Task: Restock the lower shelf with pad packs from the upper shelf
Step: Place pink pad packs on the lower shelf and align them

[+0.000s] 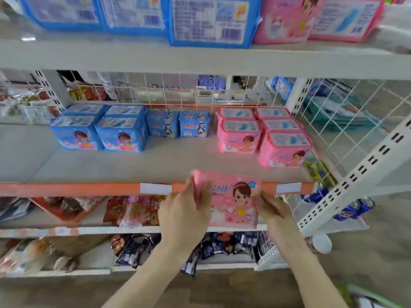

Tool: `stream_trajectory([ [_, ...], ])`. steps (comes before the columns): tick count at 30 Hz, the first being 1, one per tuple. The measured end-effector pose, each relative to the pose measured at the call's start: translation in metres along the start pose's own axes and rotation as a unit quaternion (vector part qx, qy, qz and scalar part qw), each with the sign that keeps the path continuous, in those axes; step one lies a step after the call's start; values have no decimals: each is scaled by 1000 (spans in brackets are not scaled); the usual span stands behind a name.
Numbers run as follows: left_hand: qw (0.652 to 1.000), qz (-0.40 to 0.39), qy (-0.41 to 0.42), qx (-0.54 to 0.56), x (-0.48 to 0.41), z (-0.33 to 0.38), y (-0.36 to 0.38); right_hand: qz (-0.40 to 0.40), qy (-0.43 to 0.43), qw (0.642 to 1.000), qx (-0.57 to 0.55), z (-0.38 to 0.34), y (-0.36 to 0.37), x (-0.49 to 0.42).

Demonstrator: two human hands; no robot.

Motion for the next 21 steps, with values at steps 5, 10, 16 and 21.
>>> stream_trajectory([
  [5, 976, -35, 47, 210, 8, -20, -14, 30, -97, 983, -151, -9, 27, 21],
  [10, 962, -69, 51, 259, 12, -46, -24, 69, -133, 978, -145, -18, 48, 32],
  [16, 953, -65, 100, 279, 13, -51, -32, 89, -154, 982, -65, -25, 64, 41],
  [21, 955, -85, 43, 281, 7, -67, -24, 50, -165, 985, -9, -41, 66, 34],
])
Point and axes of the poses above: each hand's wrist, its own x-axis away from the middle knuckle, its own y-axis out of the palm, z = x × y, the point moved 8 cm from there along -x, towards the middle knuckle, and after that the axes turned 5 degrees about z, right-handed, at the moved point
